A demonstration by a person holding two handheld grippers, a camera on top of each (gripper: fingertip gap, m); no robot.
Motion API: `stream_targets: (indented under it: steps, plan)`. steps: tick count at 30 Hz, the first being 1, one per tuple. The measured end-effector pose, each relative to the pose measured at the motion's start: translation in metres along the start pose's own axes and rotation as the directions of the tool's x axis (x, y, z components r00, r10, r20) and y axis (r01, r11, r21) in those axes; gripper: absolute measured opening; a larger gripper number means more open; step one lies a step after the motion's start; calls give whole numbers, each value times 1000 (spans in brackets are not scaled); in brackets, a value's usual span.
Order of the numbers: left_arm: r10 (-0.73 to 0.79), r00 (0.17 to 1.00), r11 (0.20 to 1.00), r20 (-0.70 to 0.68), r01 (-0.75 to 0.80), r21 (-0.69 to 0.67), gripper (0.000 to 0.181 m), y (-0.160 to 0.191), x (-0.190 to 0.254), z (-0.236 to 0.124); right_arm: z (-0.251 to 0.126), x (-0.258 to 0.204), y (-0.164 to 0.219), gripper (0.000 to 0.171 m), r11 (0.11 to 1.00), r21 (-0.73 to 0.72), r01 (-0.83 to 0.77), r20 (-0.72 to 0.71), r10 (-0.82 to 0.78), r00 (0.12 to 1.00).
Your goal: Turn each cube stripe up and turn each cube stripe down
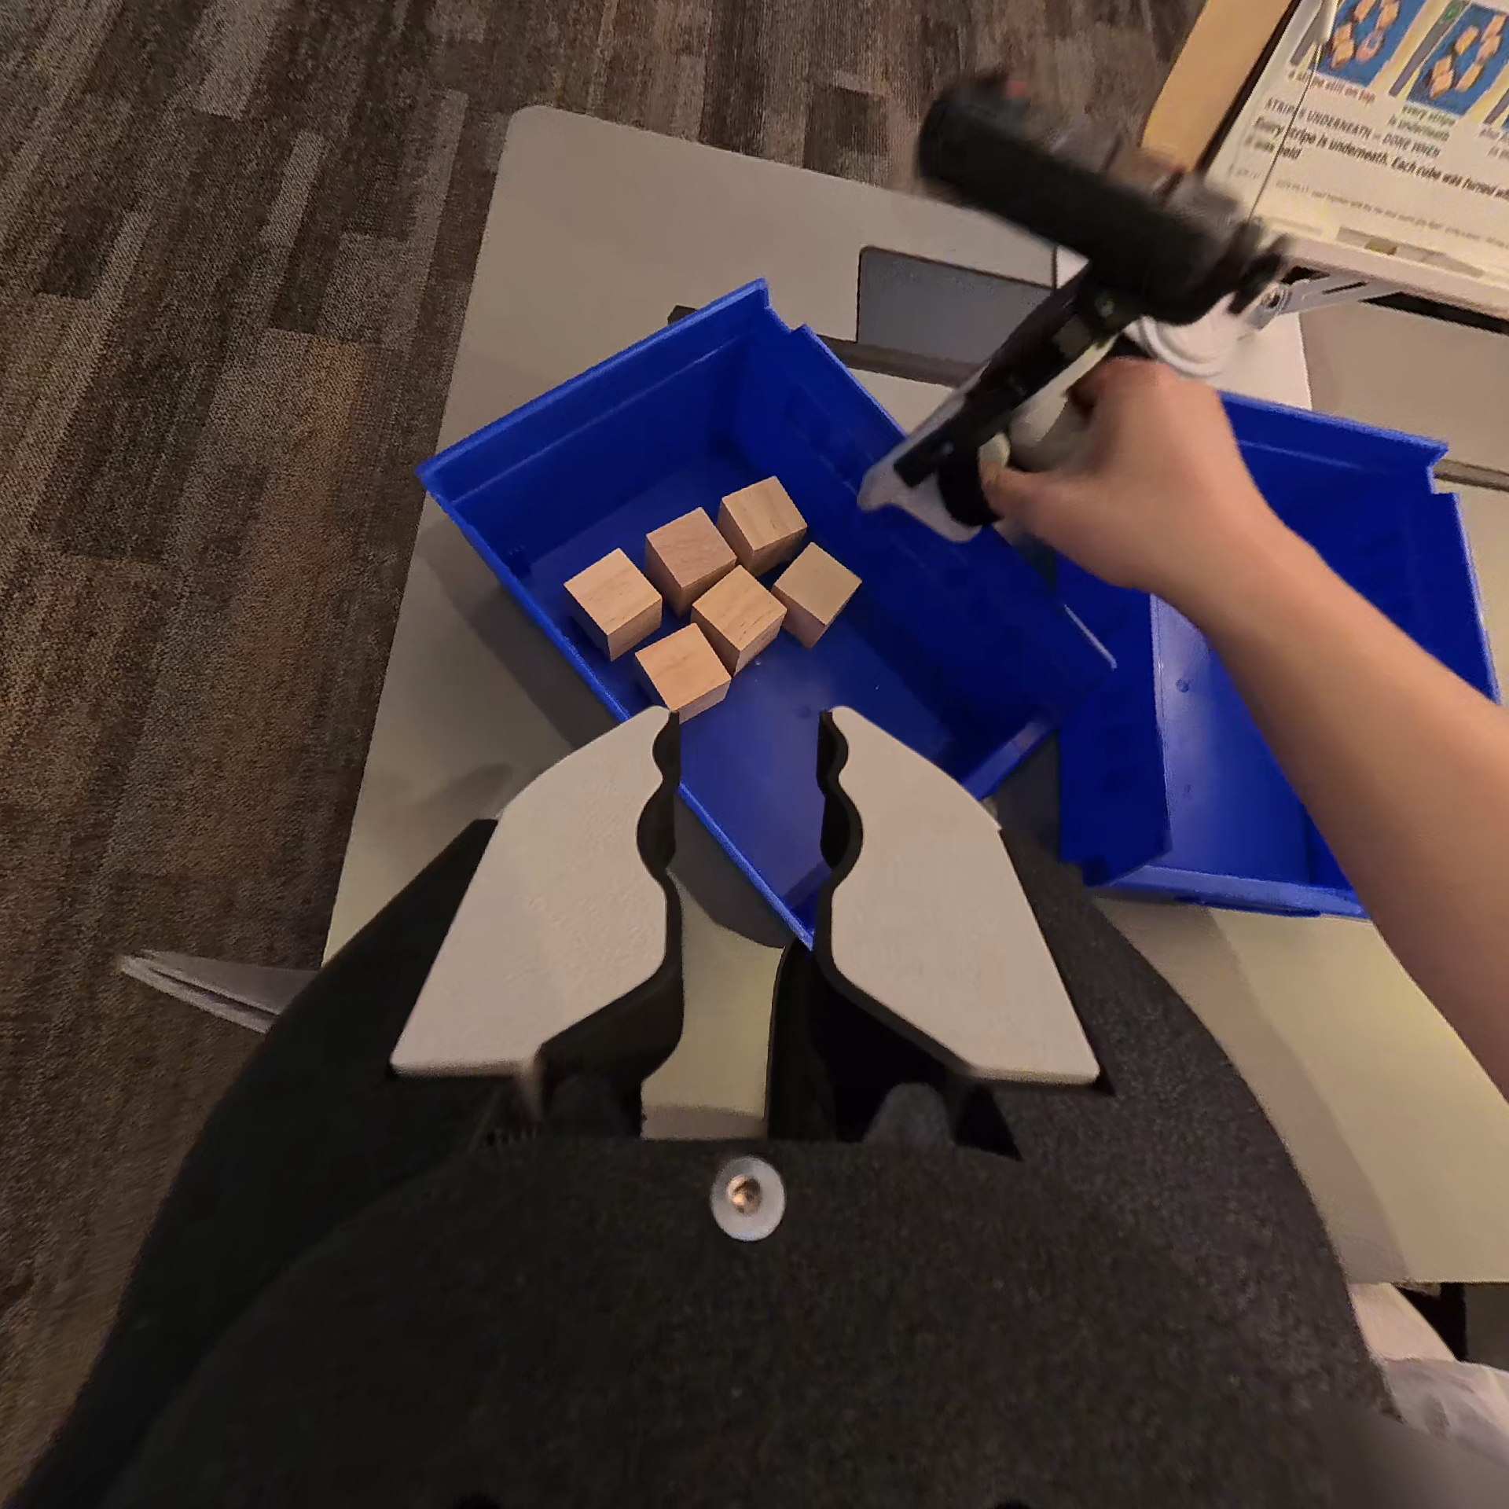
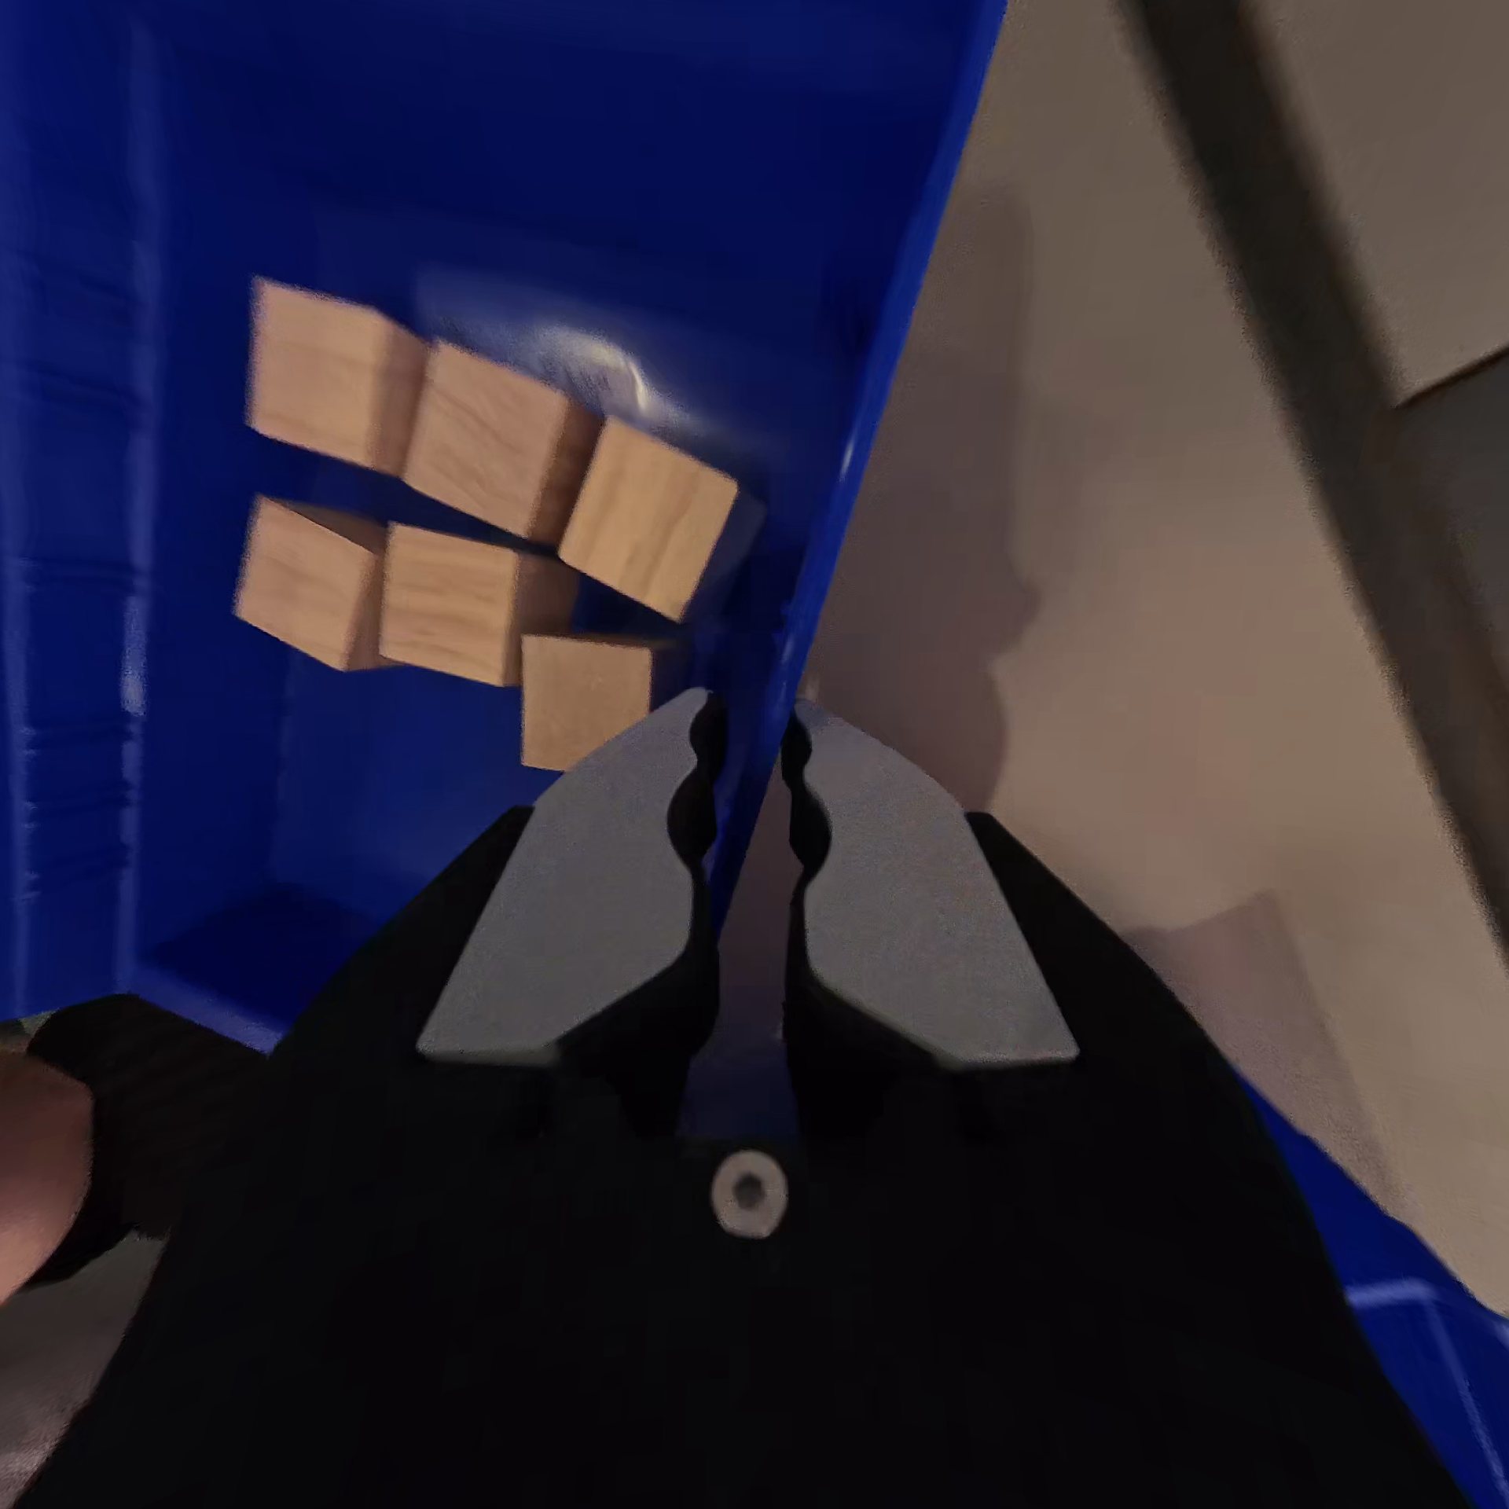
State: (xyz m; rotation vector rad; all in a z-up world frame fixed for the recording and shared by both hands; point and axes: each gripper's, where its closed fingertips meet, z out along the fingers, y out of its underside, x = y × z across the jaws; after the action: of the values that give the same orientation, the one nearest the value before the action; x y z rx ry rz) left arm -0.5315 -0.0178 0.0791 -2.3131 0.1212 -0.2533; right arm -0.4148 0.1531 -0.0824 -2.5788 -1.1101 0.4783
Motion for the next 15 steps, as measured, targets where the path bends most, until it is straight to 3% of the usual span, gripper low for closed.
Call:
stream_targets:
  steps: [4,6,8,10,11,15]
  plan:
    - [46,999,999,-11,-46,-16,33,0,12,3,-84,-8,-14,23,944,264,200,-109,-177,978]
    - [64,998,997,-13,-64,-32,34,2,17,5,-136,6,7,35,899,323,295,-293,-202,934]
    - [81,997,996,-18,-82,-43,35,3,22,7,-187,42,48,46,889,337,310,-496,-112,861]
    - [98,995,994,-25,-99,-41,35,1,27,8,-226,87,107,58,909,333,251,-635,19,773]
    - [103,994,994,-28,-104,-37,35,0,30,9,-233,105,138,61,922,342,178,-635,87,767]
    - [117,992,992,-39,-118,-38,36,-4,40,14,-195,135,255,80,932,254,-259,-395,344,852]
